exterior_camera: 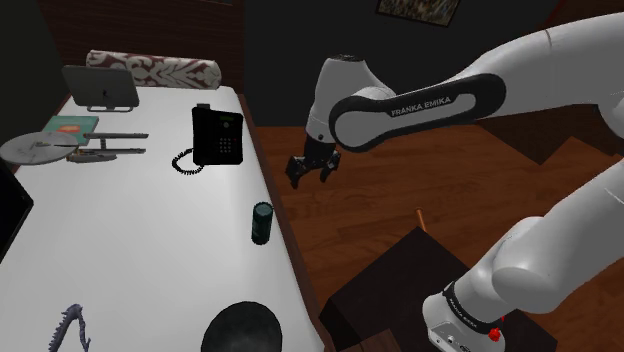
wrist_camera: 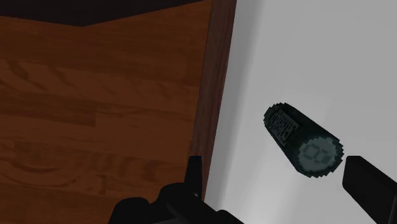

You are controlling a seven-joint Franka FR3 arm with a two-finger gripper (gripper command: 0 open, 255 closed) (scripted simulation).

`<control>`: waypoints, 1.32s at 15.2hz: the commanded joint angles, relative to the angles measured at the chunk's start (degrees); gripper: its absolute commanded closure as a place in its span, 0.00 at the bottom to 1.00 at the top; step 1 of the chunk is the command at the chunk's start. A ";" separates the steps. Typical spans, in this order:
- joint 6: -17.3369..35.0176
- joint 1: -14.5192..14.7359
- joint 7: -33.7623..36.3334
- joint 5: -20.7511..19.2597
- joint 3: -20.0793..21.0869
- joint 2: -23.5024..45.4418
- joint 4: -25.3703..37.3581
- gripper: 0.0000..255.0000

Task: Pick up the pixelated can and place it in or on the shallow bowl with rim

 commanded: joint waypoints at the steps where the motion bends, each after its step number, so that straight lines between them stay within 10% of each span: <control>1: 1.92 0.44 2.91 -2.41 1.03 5.17 2.79 0.00; 11: 5.23 6.58 14.39 -14.11 0.09 28.60 19.72 0.00; 20: 9.60 7.42 15.52 -15.88 -1.09 32.44 19.03 0.00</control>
